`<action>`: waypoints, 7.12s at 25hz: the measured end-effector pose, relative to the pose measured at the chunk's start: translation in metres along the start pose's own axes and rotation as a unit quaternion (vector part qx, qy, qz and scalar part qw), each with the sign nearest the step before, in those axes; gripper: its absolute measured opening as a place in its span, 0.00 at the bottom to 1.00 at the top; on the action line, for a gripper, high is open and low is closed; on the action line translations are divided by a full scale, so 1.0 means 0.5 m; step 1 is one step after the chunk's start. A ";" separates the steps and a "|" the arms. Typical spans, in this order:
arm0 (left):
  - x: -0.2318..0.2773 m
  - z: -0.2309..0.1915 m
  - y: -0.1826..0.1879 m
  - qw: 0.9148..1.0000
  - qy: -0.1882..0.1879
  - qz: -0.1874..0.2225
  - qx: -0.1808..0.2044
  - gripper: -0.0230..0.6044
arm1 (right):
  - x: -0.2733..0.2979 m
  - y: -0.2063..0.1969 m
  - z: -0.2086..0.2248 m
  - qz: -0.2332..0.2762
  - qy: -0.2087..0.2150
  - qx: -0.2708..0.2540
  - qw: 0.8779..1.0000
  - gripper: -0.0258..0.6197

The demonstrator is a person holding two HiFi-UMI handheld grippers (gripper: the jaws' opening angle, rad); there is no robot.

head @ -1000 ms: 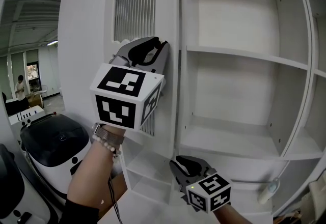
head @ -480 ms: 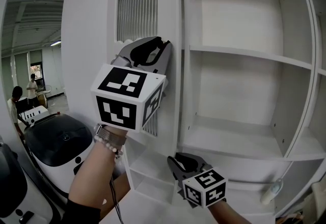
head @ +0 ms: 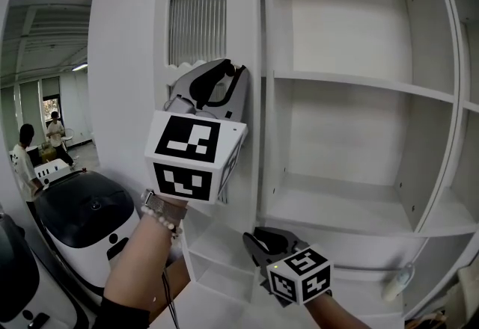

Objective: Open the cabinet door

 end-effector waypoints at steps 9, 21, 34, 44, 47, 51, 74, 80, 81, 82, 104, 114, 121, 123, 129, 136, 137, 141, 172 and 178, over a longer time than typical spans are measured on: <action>-0.041 -0.004 -0.012 1.000 0.016 -0.002 -0.001 0.16 | -0.003 0.001 -0.009 0.003 0.001 -0.003 1.000 0.15; -0.190 -0.012 -0.109 0.996 0.053 -0.064 -0.013 0.04 | -0.006 -0.001 -0.014 0.009 -0.008 0.000 1.000 0.15; -0.400 0.045 -0.209 0.982 0.093 -0.156 -0.057 0.04 | -0.015 0.000 -0.049 0.024 -0.017 -0.024 0.999 0.15; -0.504 0.059 -0.242 0.970 0.128 -0.197 -0.058 0.04 | -0.024 0.000 -0.090 0.035 -0.003 -0.042 0.999 0.15; -0.531 0.056 -0.245 0.967 0.138 -0.207 -0.064 0.04 | -0.023 -0.001 -0.107 0.038 0.004 -0.048 0.998 0.15; -0.557 0.057 -0.248 0.963 0.143 -0.219 -0.062 0.04 | -0.024 0.000 -0.125 0.042 0.015 -0.053 0.998 0.15; -0.658 0.051 -0.256 0.944 0.187 -0.259 -0.082 0.04 | -0.021 0.019 -0.218 0.057 0.077 -0.076 0.992 0.15; -0.697 0.033 -0.250 0.936 0.212 -0.266 -0.087 0.04 | -0.012 0.023 -0.251 0.064 0.095 -0.078 0.990 0.15; -0.702 0.032 -0.249 0.935 0.214 -0.268 -0.085 0.04 | -0.011 0.024 -0.255 0.065 0.095 -0.079 0.990 0.15; -0.706 0.032 -0.248 0.934 0.217 -0.270 -0.084 0.04 | -0.009 0.024 -0.259 0.066 0.095 -0.079 0.990 0.15; -0.592 0.080 -0.199 0.961 0.104 -0.239 -0.097 0.14 | 0.014 0.024 -0.316 0.077 0.111 -0.086 0.987 0.15; -0.529 0.103 -0.202 0.963 0.047 -0.239 -0.111 0.22 | 0.016 0.023 -0.313 0.073 0.128 -0.094 0.985 0.15; -0.517 0.100 -0.213 0.965 0.052 -0.237 -0.100 0.22 | 0.021 0.026 -0.320 0.087 0.141 -0.100 0.981 0.15; -0.517 0.098 -0.213 0.965 0.054 -0.233 -0.108 0.22 | 0.021 0.025 -0.319 0.088 0.141 -0.098 0.981 0.15; -0.523 0.094 -0.215 0.965 0.059 -0.225 -0.116 0.22 | 0.021 0.025 -0.321 0.092 0.145 -0.091 0.981 0.15; -0.543 0.071 -0.218 0.965 0.067 -0.225 -0.120 0.21 | 0.000 0.031 -0.333 0.079 0.148 -0.102 0.981 0.15; -0.547 0.067 -0.217 0.965 0.069 -0.225 -0.120 0.20 | -0.002 0.030 -0.334 0.079 0.148 -0.100 0.981 0.15; -0.566 0.045 -0.217 0.964 0.076 -0.220 -0.130 0.19 | -0.004 0.022 -0.332 0.099 0.137 -0.093 0.981 0.07; -0.676 -0.173 -0.276 0.953 0.114 -0.236 -0.153 0.15 | -0.019 -0.036 -0.341 0.068 0.143 -0.058 0.986 0.04; -0.689 -0.213 -0.292 0.950 0.126 -0.246 -0.144 0.15 | -0.010 -0.045 -0.348 0.061 0.139 -0.053 0.987 0.04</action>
Point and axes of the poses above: the fingertips, and each gripper's own axes: x forward along the fingers, z to its right, y out of its top, the point moved 6 cm from there along -x, backward along the fingers, and after that the axes turned 3 degrees about -z, right-handed, at the moved point
